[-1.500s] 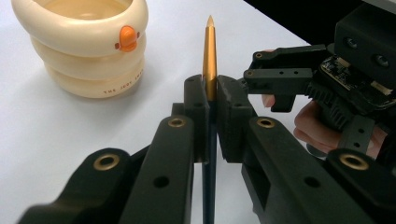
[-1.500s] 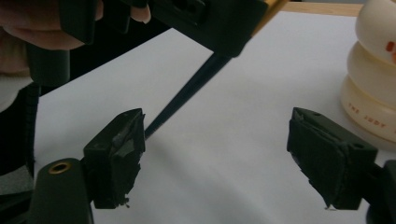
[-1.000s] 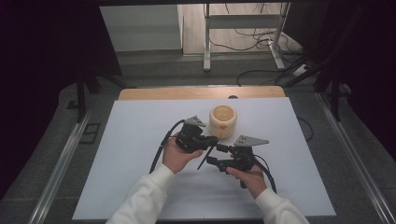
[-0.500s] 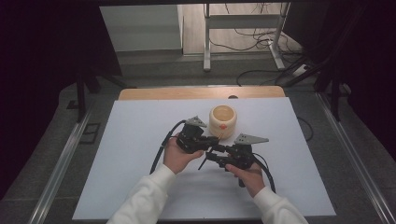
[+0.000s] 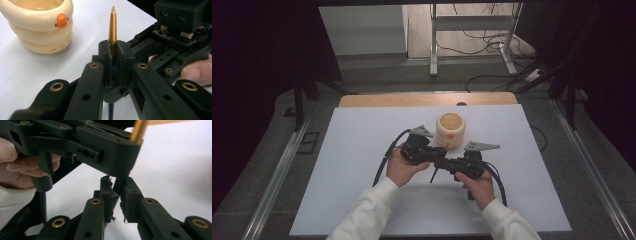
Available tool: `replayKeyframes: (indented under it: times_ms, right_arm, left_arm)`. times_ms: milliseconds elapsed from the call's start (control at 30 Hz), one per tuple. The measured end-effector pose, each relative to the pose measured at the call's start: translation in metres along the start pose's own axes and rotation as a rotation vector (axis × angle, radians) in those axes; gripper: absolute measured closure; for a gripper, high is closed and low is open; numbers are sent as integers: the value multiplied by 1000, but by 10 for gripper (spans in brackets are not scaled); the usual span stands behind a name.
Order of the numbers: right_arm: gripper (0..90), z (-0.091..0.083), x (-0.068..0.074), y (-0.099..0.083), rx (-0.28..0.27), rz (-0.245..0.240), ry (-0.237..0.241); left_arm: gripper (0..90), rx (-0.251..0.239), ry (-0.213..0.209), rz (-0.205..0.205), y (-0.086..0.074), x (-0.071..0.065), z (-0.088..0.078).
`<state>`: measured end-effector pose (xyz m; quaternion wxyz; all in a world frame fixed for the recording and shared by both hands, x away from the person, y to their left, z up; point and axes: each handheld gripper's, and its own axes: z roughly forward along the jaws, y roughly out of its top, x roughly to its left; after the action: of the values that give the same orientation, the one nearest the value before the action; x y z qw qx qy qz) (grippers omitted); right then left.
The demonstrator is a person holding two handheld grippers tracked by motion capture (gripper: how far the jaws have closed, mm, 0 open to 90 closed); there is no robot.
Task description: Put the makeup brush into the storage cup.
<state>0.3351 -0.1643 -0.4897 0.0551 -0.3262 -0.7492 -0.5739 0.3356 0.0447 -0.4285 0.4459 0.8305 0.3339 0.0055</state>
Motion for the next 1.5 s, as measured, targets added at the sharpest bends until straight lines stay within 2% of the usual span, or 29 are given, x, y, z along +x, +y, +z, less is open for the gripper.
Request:
replayKeyframes:
  times_ms: [100,233,333,467,600,633,733,933,1000,1100,1300,1500]
  right_arm:
    - [825,-1,-1,0,4,12,-6]
    - [835,-2,-1,0,1,18,-10]
    - [837,-3,0,1,-2,14,-12]
    - [838,-4,-1,1,-3,17,-16]
    - [838,-4,-1,1,-3,13,-18]
    - [839,-4,-1,1,-3,12,-18]
    - [839,-5,0,1,0,12,-17]
    - [840,-6,0,1,4,8,-20]
    - [840,-6,0,1,1,6,-19]
    - [840,-7,0,1,-5,0,-18]
    - [840,-8,0,2,-7,-4,-16]
    - [840,-9,1,2,-11,-8,-18]
  left_arm:
    - [833,-10,-1,-3,0,-1,0]
    - [824,-12,1,14,-1,-1,-1]
    - [784,-19,-6,17,-1,-1,-2]
    - [607,-39,4,20,-2,-2,-5]
    - [369,-50,69,30,-4,-4,-10]
    - [349,-54,84,33,-5,-4,-13]
    - [286,-65,88,23,-11,-3,-19]
    - [237,-90,102,8,-25,0,-31]
    - [231,-113,107,0,-31,1,-36]
    - [220,-132,127,11,-38,3,-44]
    - [202,-137,140,10,-51,8,-51]
    - [196,-146,174,-24,-69,18,-55]
